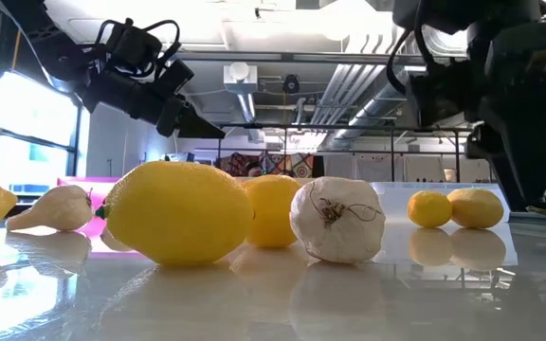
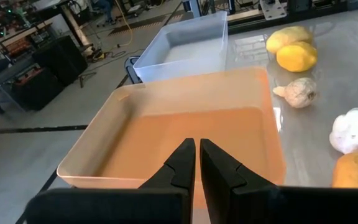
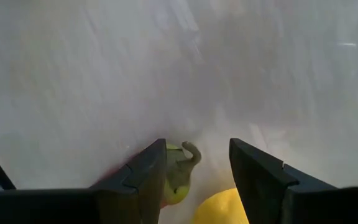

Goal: Sort produce into baskets
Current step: Put the red chili pepper into the pink bin

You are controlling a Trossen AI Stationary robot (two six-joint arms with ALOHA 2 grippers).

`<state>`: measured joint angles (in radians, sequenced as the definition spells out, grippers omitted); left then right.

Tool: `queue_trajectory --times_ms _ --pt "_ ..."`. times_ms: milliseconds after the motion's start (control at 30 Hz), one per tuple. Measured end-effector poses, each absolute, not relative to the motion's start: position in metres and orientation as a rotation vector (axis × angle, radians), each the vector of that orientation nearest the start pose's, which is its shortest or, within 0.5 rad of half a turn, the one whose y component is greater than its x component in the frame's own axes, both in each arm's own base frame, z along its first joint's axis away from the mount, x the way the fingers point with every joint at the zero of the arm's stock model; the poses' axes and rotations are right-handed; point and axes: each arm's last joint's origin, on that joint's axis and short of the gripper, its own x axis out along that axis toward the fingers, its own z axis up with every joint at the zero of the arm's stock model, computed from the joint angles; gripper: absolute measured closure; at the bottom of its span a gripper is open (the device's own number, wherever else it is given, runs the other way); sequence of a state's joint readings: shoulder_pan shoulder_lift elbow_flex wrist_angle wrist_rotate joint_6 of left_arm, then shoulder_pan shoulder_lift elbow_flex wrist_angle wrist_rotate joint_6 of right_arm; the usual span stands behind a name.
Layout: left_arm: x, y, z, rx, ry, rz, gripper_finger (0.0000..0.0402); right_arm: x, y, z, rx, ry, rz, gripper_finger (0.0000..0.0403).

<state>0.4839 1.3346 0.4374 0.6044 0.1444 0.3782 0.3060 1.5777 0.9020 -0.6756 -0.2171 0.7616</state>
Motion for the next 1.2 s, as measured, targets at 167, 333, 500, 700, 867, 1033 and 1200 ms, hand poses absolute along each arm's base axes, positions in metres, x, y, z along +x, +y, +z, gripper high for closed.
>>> queue_trajectory --times_ms 167,333,500,700,867,1033,1200 --pt "0.223 0.113 0.178 0.281 0.339 0.279 0.039 0.261 0.086 0.155 0.563 1.499 -0.085 0.0244" --pt "0.223 0.113 0.178 0.28 0.339 0.279 0.039 0.264 0.082 0.152 0.56 1.513 -0.07 0.0301" --pt "0.223 0.113 0.178 0.271 0.338 0.281 0.039 0.265 0.078 0.152 0.553 1.515 -0.024 0.0391" --pt "0.223 0.113 0.178 0.27 0.338 0.281 0.039 0.263 0.075 0.157 0.559 1.504 -0.016 0.0397" --pt "0.223 0.113 0.178 0.271 0.339 0.281 0.039 0.254 0.073 0.172 0.618 1.51 -0.073 0.0385" --pt "0.223 0.113 0.178 0.27 0.339 0.281 0.039 0.246 0.071 0.178 0.628 1.541 -0.11 0.0332" --pt "0.223 0.113 0.178 0.254 0.336 0.284 0.039 0.247 0.071 0.175 0.617 1.547 -0.106 0.0284"
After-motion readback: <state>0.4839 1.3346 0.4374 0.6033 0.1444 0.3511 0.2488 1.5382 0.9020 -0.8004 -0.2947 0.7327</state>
